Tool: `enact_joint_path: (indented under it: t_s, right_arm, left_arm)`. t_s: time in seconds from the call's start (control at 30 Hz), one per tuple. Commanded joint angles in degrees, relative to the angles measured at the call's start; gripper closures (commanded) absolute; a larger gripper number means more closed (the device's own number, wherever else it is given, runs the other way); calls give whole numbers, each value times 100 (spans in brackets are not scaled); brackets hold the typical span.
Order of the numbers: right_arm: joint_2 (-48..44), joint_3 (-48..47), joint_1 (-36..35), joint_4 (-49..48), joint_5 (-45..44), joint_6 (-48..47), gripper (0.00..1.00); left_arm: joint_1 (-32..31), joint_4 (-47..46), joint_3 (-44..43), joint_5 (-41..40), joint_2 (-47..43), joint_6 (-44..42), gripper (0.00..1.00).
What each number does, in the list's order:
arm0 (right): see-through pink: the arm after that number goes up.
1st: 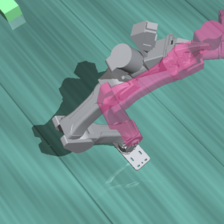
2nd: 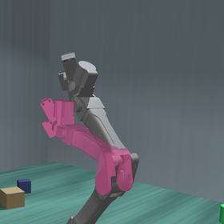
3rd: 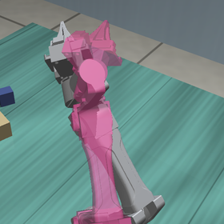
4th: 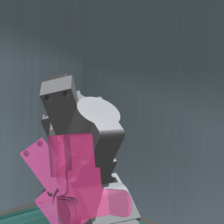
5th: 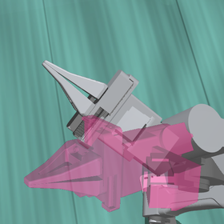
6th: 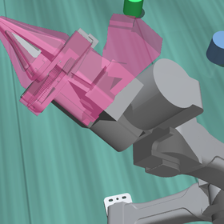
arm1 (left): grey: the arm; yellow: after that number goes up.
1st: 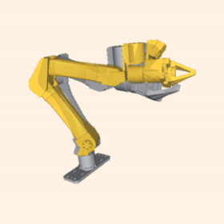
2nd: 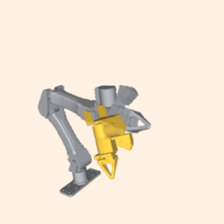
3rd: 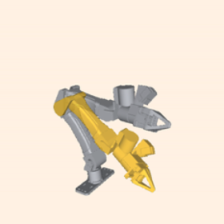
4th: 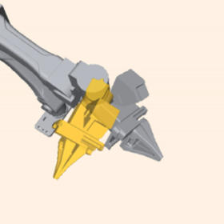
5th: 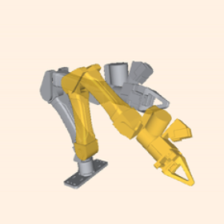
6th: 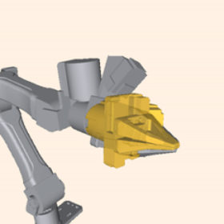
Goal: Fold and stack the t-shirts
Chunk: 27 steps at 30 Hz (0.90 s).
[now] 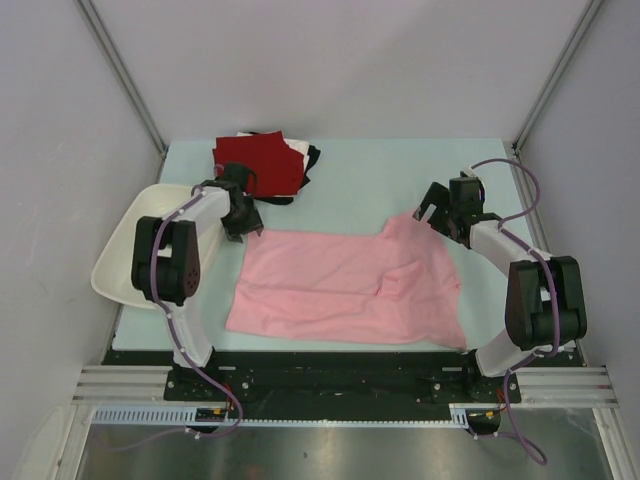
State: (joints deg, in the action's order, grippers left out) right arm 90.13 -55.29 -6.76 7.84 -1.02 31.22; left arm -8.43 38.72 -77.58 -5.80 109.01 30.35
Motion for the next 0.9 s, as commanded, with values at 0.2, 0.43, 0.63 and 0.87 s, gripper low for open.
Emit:
enact_joint_path:
  t_s: [0.2, 0.43, 0.63, 0.87]
  right_arm:
    - [-127, -211, -44, -89, -100, -169, 0]
    - [-57, -211, -79, -124, -83, -204, 0]
    - [-21, -211, -123, -124, -83, -231, 0]
    - [-39, -211, -115, -107, -100, -239, 0]
  left_arm:
    - [-10, -330, -459, -96, 427, -126, 42]
    - [-10, -286, -784, -404, 656, -134, 43]
    - [-28, -347, -715, -325, 674, -134, 65]
    - [-89, -453, -583, -290, 823, -275, 71]
